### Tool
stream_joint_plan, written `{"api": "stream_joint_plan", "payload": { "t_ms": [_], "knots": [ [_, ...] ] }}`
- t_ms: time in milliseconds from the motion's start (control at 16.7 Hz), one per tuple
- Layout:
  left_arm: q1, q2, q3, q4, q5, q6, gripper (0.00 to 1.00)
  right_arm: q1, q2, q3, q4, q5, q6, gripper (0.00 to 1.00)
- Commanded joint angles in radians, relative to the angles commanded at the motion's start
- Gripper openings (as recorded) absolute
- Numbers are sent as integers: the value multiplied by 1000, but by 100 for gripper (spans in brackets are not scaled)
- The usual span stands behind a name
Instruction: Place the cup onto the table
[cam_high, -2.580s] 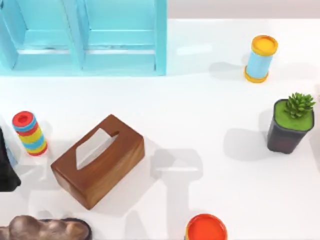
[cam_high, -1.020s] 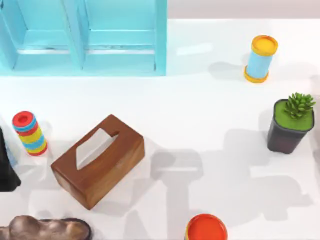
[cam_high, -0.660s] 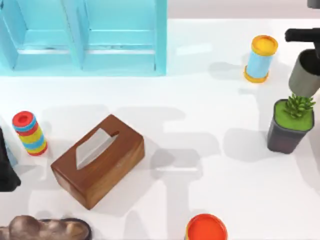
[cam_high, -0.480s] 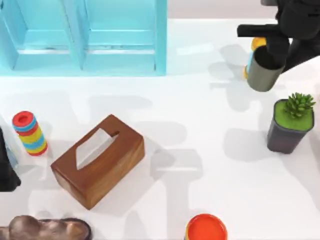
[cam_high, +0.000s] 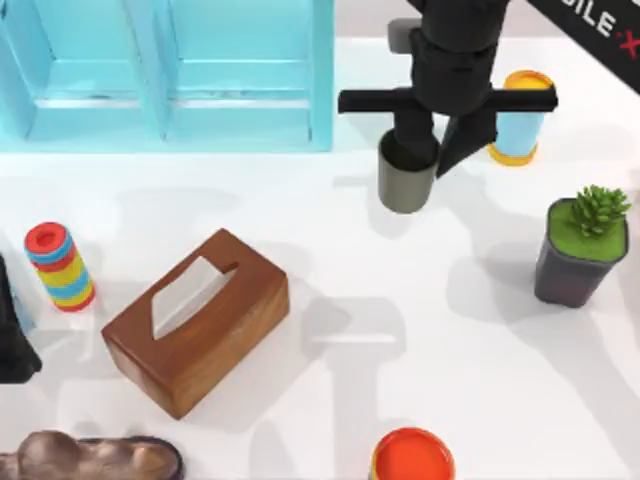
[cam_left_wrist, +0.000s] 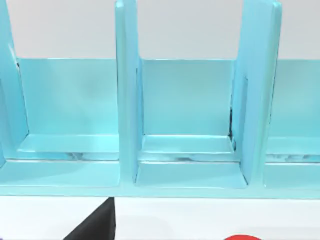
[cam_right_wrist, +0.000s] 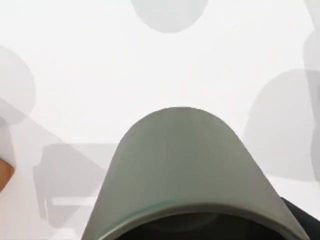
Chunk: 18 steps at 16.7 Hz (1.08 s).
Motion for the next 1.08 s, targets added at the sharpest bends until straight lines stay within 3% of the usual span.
{"api": "stream_joint_plan", "payload": {
  "t_ms": [360,780,1080],
  "knots": [
    [0,0,0,0,0,0,100,-2,-1,-20,19,-2,2,0],
    [0,0,0,0,0,0,100,14,-24,-283,255,0,16,0],
    [0,0,0,0,0,0,100,17,-28,-308,279,0,17,0]
  ]
}}
